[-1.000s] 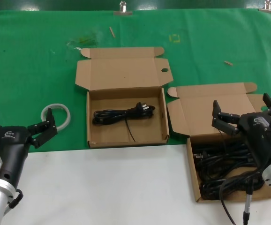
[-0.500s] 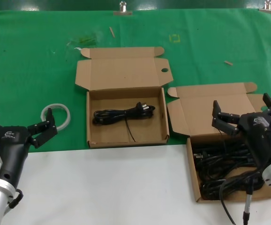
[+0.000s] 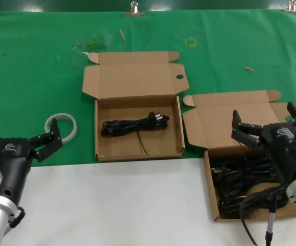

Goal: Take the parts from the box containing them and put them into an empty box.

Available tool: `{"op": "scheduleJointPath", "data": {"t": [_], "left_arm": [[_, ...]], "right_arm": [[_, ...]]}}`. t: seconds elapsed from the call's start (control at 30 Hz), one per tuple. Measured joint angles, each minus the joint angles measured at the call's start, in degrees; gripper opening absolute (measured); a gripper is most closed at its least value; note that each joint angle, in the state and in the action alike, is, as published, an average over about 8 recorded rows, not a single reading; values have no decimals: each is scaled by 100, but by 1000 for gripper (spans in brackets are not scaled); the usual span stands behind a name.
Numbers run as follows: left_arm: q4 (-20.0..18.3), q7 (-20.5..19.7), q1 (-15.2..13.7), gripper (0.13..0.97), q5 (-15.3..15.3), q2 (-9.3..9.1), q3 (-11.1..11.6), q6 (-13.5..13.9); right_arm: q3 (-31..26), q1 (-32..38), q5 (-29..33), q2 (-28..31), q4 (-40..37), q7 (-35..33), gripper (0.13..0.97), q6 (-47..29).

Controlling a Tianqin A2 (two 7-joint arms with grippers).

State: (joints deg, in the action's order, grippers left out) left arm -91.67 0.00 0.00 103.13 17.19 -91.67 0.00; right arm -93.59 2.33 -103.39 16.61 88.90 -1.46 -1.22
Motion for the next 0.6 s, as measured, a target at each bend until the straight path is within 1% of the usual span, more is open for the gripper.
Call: {"op": "scheduleJointPath", "data": {"t": [0.6], "left_arm": [[0,0,0,966,0,0,0,0]], "right_arm": [[0,0,0,0,0,0,966,0]]}}
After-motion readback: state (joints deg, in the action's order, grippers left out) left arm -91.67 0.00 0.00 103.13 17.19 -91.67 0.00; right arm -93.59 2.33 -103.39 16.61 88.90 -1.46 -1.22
